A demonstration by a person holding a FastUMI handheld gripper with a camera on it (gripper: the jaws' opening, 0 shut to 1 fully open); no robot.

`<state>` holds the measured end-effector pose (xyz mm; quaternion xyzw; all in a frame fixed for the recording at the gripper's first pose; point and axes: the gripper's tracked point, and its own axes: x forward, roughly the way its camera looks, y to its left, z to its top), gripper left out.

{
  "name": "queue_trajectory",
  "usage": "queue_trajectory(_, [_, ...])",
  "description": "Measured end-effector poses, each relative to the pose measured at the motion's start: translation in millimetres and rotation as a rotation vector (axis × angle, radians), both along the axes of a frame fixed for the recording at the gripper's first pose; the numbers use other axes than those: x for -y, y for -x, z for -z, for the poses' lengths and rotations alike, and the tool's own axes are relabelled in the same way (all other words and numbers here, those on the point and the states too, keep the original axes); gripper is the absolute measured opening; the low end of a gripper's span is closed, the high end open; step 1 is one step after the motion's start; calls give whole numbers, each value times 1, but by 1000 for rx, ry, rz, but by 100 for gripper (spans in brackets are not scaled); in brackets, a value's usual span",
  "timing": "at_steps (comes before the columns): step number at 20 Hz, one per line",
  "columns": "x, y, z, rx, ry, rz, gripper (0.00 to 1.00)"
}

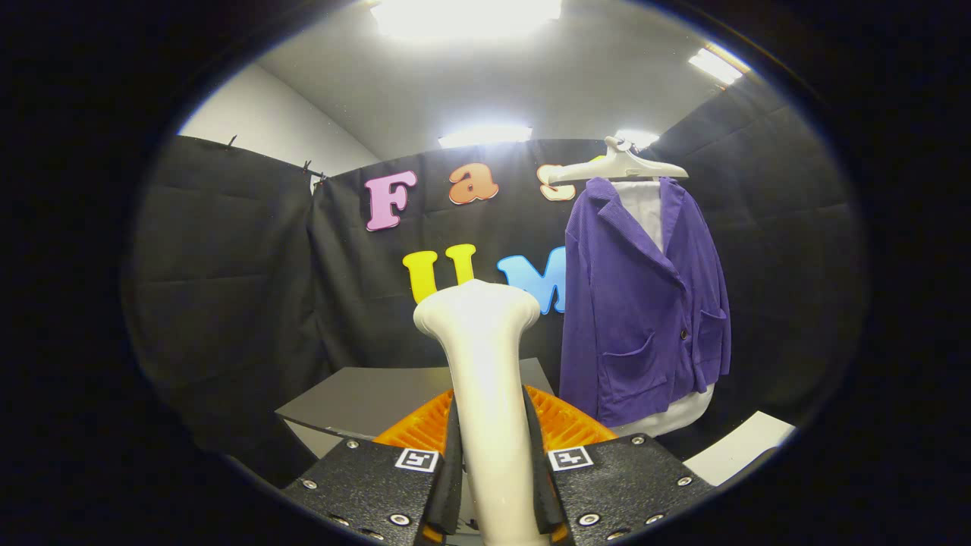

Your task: Iron the clothes twice with a garment steamer, once on the left side and once on the right side.

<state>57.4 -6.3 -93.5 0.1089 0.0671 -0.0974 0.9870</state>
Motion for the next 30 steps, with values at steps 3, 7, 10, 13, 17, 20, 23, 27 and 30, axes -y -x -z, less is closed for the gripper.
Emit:
queue_trajectory(3, [-7,-1,20,-30,17,35,38])
queue_trajectory(7, [-22,6,32,-75,46,57,38])
queue_trajectory(10, [-23,2,38,-47,107,100,36])
queue_trajectory(13, [-34,-26,62,-61,34,72,30])
queue_trajectory(17, [-26,-9,53,-23,49,62,30])
queue_trajectory(20, [-18,19,41,-28,77,60,30])
queue_trajectory(23, [-15,39,32,-28,77,7,30])
queue_trajectory(27, [-20,74,13,-7,59,-105,30])
queue_trajectory(30, [-20,99,1,7,63,-167,30])
